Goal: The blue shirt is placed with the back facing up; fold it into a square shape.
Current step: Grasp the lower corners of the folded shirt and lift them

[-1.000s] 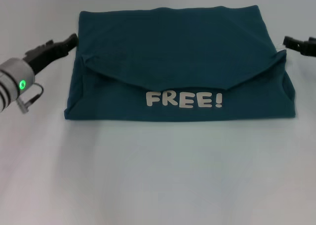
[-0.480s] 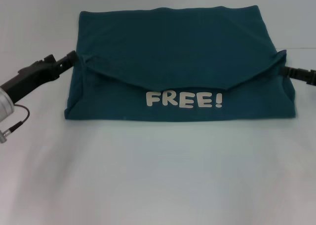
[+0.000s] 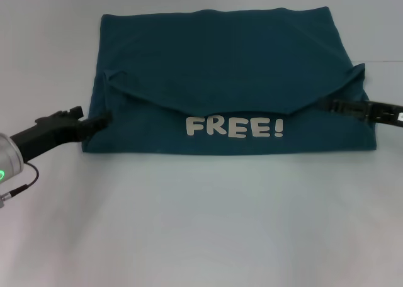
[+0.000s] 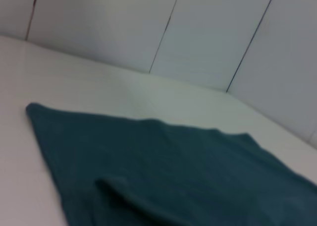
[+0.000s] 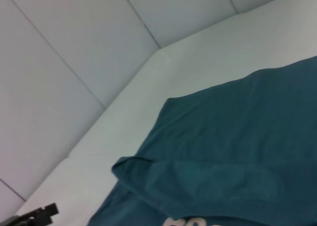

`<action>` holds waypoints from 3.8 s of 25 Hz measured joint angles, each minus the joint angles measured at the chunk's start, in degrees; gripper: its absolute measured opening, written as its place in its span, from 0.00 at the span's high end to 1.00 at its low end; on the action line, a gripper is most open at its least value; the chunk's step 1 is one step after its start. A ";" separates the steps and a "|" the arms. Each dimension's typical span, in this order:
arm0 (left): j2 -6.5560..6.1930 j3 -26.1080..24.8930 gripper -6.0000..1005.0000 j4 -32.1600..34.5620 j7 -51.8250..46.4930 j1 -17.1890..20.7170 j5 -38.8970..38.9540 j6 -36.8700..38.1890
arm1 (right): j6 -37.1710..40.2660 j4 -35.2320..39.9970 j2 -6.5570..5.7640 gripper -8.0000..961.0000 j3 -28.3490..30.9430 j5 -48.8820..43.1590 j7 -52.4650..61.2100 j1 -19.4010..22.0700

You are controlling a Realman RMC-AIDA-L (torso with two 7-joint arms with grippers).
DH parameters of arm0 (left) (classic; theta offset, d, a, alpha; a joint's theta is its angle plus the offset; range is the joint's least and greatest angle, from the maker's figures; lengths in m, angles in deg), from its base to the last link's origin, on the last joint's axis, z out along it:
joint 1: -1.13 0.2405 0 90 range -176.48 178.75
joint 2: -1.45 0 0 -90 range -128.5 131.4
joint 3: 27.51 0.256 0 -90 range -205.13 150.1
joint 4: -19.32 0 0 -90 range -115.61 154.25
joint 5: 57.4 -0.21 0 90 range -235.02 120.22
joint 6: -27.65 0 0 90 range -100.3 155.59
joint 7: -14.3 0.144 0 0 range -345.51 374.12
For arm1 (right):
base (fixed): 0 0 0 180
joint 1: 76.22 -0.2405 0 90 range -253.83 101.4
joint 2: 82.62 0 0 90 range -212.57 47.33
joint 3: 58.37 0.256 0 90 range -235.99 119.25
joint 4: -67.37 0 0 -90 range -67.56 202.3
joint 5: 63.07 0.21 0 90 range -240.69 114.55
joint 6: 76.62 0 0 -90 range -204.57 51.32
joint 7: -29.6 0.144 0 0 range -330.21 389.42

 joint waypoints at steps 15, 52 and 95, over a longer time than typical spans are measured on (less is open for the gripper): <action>0.11 -0.30 0.18 1.70 -0.05 1.27 -2.77 2.03 | -2.86 -0.13 2.39 0.13 -0.30 0.12 -1.42 -0.83; -0.77 -2.49 0.18 5.05 -1.86 2.35 -3.16 7.42 | -1.74 -1.18 5.74 0.13 -1.87 1.29 -8.72 -4.38; -0.03 1.25 0.18 7.15 -2.86 3.41 -3.50 8.27 | -3.79 -1.67 4.72 0.13 -7.44 4.29 -6.80 -3.04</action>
